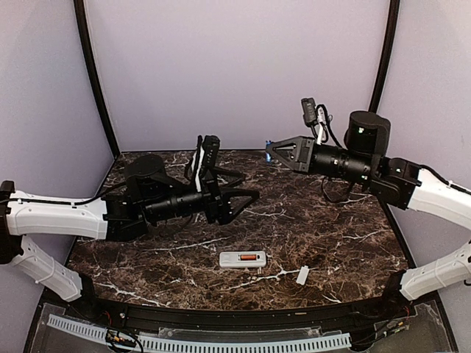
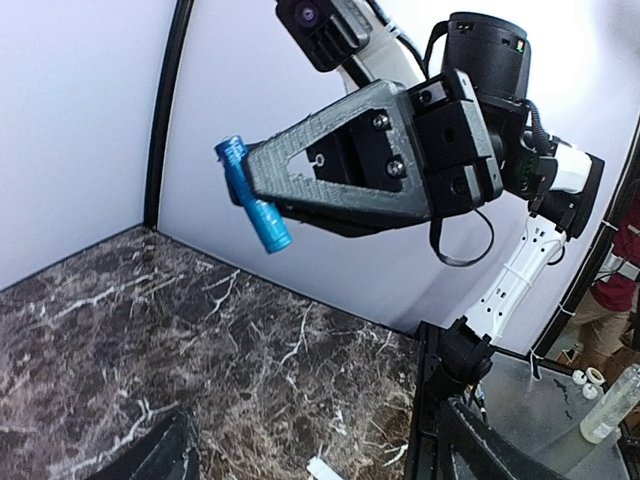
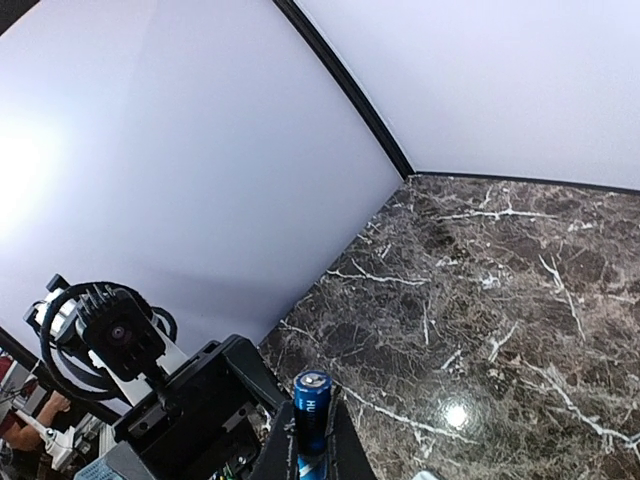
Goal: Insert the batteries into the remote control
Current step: Pass from the right arm to the left, then pass from the left arm to the right, then load the battery into the battery compartment.
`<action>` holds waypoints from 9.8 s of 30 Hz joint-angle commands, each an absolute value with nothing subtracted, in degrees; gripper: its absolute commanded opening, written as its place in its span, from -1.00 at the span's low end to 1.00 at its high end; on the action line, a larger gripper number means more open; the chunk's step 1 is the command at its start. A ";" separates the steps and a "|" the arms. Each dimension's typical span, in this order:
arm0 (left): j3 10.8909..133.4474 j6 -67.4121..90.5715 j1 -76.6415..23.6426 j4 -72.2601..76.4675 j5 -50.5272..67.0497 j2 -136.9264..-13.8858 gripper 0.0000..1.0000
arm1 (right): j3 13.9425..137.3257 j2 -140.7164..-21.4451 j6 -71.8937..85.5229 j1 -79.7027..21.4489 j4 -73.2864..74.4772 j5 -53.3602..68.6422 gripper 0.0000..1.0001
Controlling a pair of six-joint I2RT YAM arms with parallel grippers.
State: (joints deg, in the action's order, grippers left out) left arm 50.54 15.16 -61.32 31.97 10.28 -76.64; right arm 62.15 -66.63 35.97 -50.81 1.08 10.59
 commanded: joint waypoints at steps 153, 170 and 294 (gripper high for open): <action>52.62 -25.69 -56.78 -6.40 15.53 -98.57 0.88 | 45.01 -86.22 33.71 -43.22 4.27 36.83 -1.00; 54.20 -24.53 -55.04 -5.76 14.83 -100.79 0.79 | 44.29 -93.82 41.53 -48.16 -4.54 36.47 -1.00; 59.48 -18.54 -57.24 -6.48 17.24 -99.33 -0.01 | 57.37 -95.11 36.10 -52.12 18.35 22.12 -0.58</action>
State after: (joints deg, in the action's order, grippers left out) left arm 58.85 -16.10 -57.28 -2.00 17.37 -104.09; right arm 55.11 -97.43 36.51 -51.62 15.88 23.81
